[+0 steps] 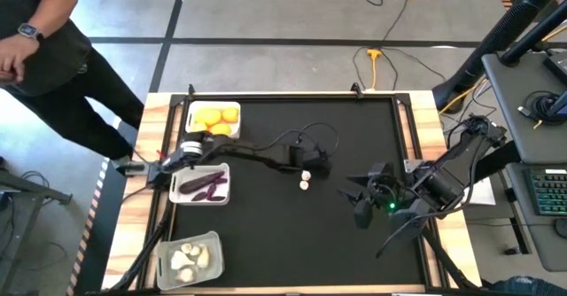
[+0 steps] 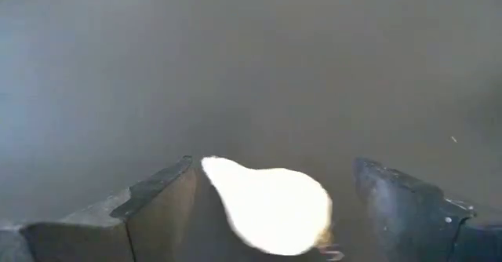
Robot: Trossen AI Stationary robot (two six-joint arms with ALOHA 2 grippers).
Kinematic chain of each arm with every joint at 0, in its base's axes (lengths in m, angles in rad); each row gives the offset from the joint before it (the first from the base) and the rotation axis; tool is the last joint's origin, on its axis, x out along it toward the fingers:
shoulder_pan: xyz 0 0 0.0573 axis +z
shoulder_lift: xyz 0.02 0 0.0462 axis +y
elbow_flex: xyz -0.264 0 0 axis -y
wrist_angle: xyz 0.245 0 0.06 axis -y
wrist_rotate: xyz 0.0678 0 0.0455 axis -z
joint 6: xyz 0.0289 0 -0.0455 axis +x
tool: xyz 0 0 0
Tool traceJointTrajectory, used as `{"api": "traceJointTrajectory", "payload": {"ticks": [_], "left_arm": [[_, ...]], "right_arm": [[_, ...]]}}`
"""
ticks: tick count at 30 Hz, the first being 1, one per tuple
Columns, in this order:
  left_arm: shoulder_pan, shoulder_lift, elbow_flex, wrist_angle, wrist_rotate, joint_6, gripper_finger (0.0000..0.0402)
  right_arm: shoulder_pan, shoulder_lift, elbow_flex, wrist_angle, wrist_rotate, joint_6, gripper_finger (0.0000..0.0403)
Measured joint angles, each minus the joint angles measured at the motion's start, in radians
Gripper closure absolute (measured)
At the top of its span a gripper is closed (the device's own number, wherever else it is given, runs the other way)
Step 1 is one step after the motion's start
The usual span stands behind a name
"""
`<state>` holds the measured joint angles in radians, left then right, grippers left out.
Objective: Sort produce into baskets
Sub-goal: Put the garlic into the gray bin
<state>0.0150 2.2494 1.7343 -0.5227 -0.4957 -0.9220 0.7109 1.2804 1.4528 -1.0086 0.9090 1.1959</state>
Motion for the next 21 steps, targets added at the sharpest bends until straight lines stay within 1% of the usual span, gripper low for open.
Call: {"api": "traceJointTrajectory", "payload": {"ticks": [3,5,9,12,16,19,21], "left_arm": [[-0.001,0.065,0.065,-0.018,0.059,-0.014,0.0076],[-0.008,0.100,0.104,-0.054,0.075,-0.053,0.0077],[-0.022,0.133,0.150,-0.125,0.064,-0.135,0.0087],[-0.024,0.136,0.148,-0.146,0.055,-0.175,0.0106],[-0.026,0.136,0.146,-0.168,0.058,-0.211,0.0155],[-0.029,0.135,0.146,-0.185,0.058,-0.206,0.0212],[-0.034,0.128,0.144,-0.193,0.064,-0.170,0.0252]], "right_arm": [[0.000,0.000,0.000,-0.005,0.000,-0.004,0.0165],[0.000,0.000,0.000,-0.004,0.001,-0.011,0.0165],[0.000,0.000,0.000,-0.004,0.000,-0.017,0.0165],[0.000,0.000,0.000,-0.005,0.000,-0.028,0.0165],[0.000,0.000,0.000,-0.007,-0.011,-0.043,0.0165],[0.000,0.000,0.000,-0.007,-0.031,-0.078,0.0165],[0.000,0.000,0.000,-0.007,-0.048,-0.098,0.0165]]}}
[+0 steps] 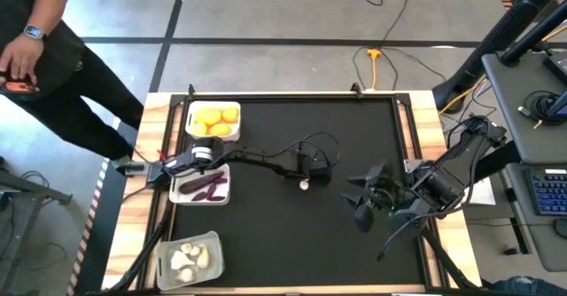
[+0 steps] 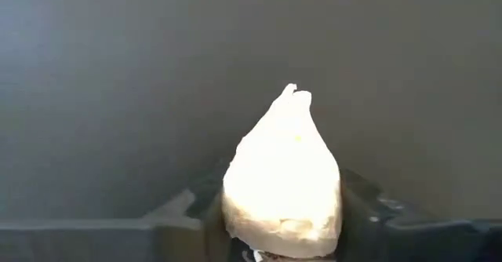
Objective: Sort produce into baskets
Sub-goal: Put the garlic into the gray bin
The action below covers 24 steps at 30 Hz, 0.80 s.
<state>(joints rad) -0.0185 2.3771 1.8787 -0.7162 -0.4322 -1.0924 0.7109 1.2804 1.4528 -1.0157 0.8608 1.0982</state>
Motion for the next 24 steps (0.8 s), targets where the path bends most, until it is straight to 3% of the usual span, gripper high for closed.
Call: {"api": "traceJointTrajectory", "payload": {"ticks": [3,9,16,19,24], "left_arm": [[-0.018,-0.032,0.005,-0.033,0.011,0.076,0.0294],[-0.103,-0.211,0.011,-0.157,-0.106,0.176,0.0292],[-0.330,-0.437,0.011,-0.472,-0.160,0.194,0.0277],[-0.471,-0.484,0.011,-0.645,-0.037,0.167,0.0277],[-0.700,-0.503,0.008,-0.861,0.253,-0.043,0.0277]], "right_arm": [[0.000,0.000,0.000,-0.001,-0.022,-0.040,0.0165],[0.009,0.000,0.000,-0.005,-0.083,-0.121,0.0165],[0.025,-0.001,-0.019,-0.005,-0.083,-0.263,0.0165],[0.024,-0.001,-0.049,-0.005,-0.075,-0.310,0.0165],[0.020,-0.001,-0.117,0.007,-0.050,-0.277,0.0165]]}}
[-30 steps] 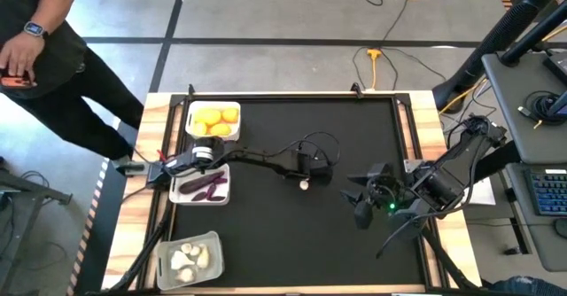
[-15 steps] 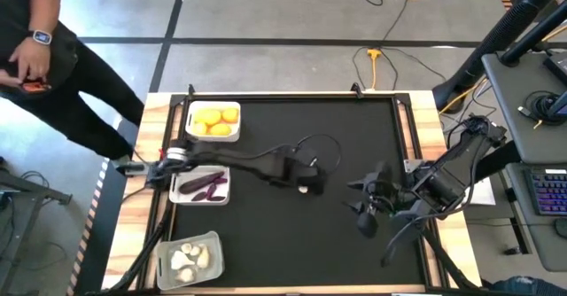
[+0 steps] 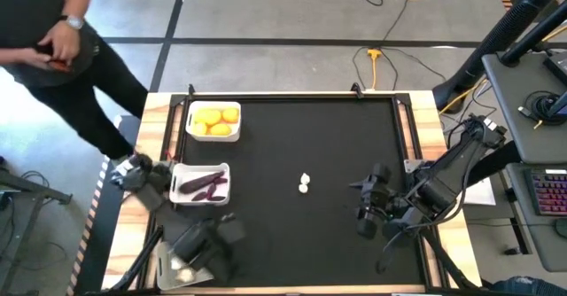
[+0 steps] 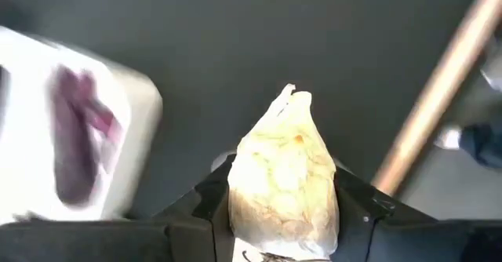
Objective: Sort produce into baskets
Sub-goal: Put the garlic into the gray bin
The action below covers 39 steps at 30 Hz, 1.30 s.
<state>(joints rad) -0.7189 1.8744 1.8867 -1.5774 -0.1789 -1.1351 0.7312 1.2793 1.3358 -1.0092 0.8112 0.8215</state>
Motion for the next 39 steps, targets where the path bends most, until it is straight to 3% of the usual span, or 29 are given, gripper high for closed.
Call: {"api": "traceJointTrajectory", "payload": {"ticks": [4,8,16,23,29,34,36,39], "left_arm": [[-0.130,0.000,-0.058,0.014,0.065,-0.138,0.0277],[-0.189,-0.004,-0.196,0.022,0.098,-0.198,0.0277],[-0.212,-0.101,-0.534,0.375,0.143,-0.166,0.0277],[-0.218,-0.163,-0.710,0.443,0.106,-0.127,0.0258],[-0.237,-0.209,-0.745,0.478,0.147,-0.031,0.0191],[-0.245,-0.296,-0.648,0.375,0.189,0.091,0.0130],[-0.240,-0.343,-0.595,0.364,0.119,0.139,0.0113],[-0.188,-0.414,-0.550,0.364,-0.073,0.179,0.0102]], "right_arm": [[-0.003,0.000,-0.035,0.021,0.000,0.071,0.0165],[-0.003,0.008,-0.038,0.025,0.001,0.134,0.0165],[-0.005,0.012,-0.037,0.036,0.002,0.238,0.0165],[-0.036,0.091,-0.037,0.151,-0.010,0.166,0.0165],[-0.133,0.227,-0.032,0.297,-0.142,0.125,0.0152],[-0.174,0.286,0.020,0.290,-0.173,0.142,0.0127],[-0.182,0.292,0.041,0.290,-0.176,0.126,0.0118],[-0.189,0.282,0.060,0.286,-0.175,0.101,0.0109]]}}
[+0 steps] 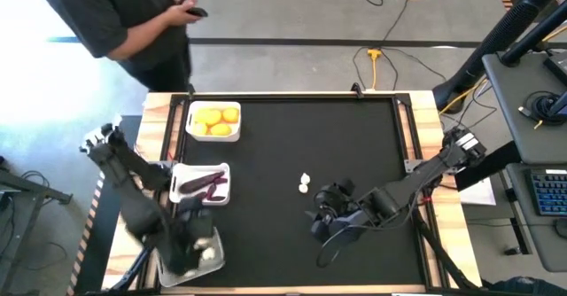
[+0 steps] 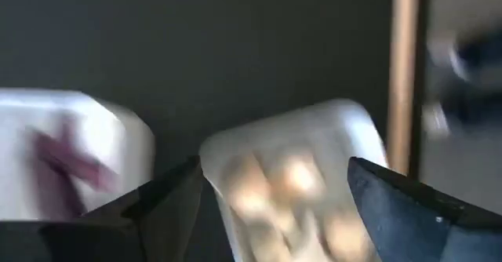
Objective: Sort produce into baskets
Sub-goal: Put the garlic into the gray bin
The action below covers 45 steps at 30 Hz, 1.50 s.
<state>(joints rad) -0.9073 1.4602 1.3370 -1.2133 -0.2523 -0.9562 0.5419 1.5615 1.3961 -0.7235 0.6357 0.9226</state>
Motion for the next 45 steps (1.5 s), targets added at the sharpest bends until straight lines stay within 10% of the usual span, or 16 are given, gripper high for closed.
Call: {"api": "traceJointTrajectory", "payload": {"ticks": [6,14,20,30,45], "left_arm": [[0.286,-0.096,-0.076,0.180,-0.218,0.161,0.0108],[0.608,0.010,-0.299,0.932,-0.135,0.443,0.0101],[0.704,0.199,-0.316,1.185,-0.141,0.434,0.0088],[0.790,0.470,-0.145,1.206,-0.139,0.359,0.0115],[0.800,0.770,0.256,0.743,-0.149,0.133,0.0144]], "right_arm": [[0.002,-0.049,0.041,-0.003,-0.003,0.007,0.0110],[0.116,-0.084,0.114,-0.001,-0.006,0.085,0.0132],[0.204,-0.077,0.124,-0.004,0.043,0.201,0.0148],[0.224,-0.071,0.123,-0.006,0.064,0.255,0.0158],[0.224,-0.071,0.122,-0.005,0.072,0.256,0.0165]]}}
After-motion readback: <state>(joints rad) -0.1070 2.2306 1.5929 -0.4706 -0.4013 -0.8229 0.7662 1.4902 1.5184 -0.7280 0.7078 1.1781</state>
